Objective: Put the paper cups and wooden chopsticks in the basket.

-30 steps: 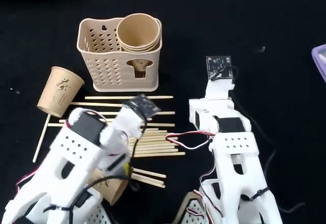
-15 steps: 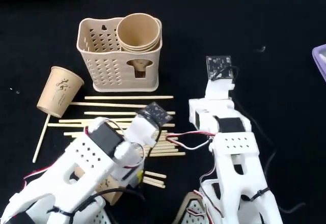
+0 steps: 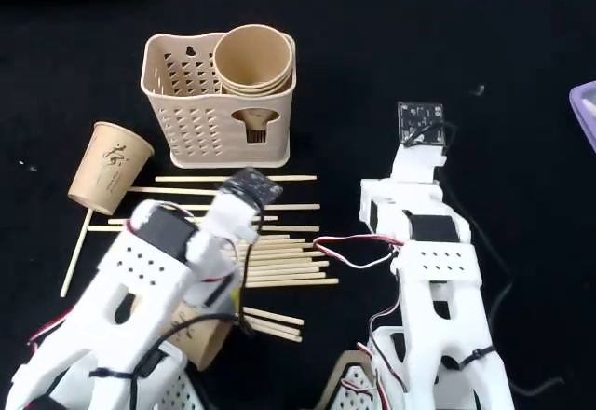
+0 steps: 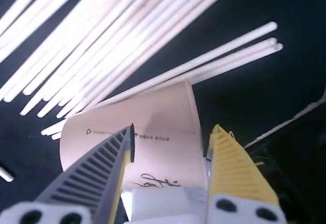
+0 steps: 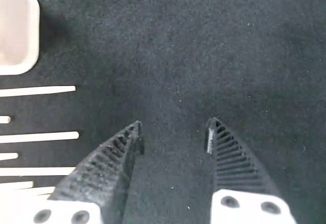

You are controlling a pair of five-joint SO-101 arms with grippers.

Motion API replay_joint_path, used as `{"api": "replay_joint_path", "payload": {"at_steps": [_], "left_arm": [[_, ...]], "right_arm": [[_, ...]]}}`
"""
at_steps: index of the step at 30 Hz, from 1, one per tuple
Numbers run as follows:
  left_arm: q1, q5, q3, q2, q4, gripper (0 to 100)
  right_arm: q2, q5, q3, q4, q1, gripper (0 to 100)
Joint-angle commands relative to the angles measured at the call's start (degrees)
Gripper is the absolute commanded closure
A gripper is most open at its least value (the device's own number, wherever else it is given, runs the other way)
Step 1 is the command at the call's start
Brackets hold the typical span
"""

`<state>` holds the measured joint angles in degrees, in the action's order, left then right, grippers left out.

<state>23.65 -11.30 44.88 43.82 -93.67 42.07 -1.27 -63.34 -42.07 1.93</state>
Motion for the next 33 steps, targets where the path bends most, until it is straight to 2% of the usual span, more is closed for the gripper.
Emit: {"api": "replay_joint_path", "payload": {"at_steps": [1,12,20,26,31,33], "left_arm": [[-6.64,-4.22,-0.4,-0.09,0.35,76],[-16.48,-14.68,-0.4,-0.09,0.35,76],[-19.56,-15.3,1.63,-0.09,0.62,76],[-19.47,-15.03,1.98,0.53,3.16,96],[-19.65,-14.86,-2.15,0.62,2.11,97],[-20.35,-14.86,-5.49,0.62,-0.7,97]], "right_arm": [[1.8,-0.53,0.4,1.05,0.97,79.7],[1.8,-0.53,0.31,1.05,0.97,79.7],[1.8,-0.53,0.31,0.97,1.14,79.7],[1.8,-0.53,0.31,1.05,1.14,79.7],[1.8,-0.53,0.31,1.05,1.23,79.7],[1.8,-0.53,0.31,1.05,1.23,79.7]]}}
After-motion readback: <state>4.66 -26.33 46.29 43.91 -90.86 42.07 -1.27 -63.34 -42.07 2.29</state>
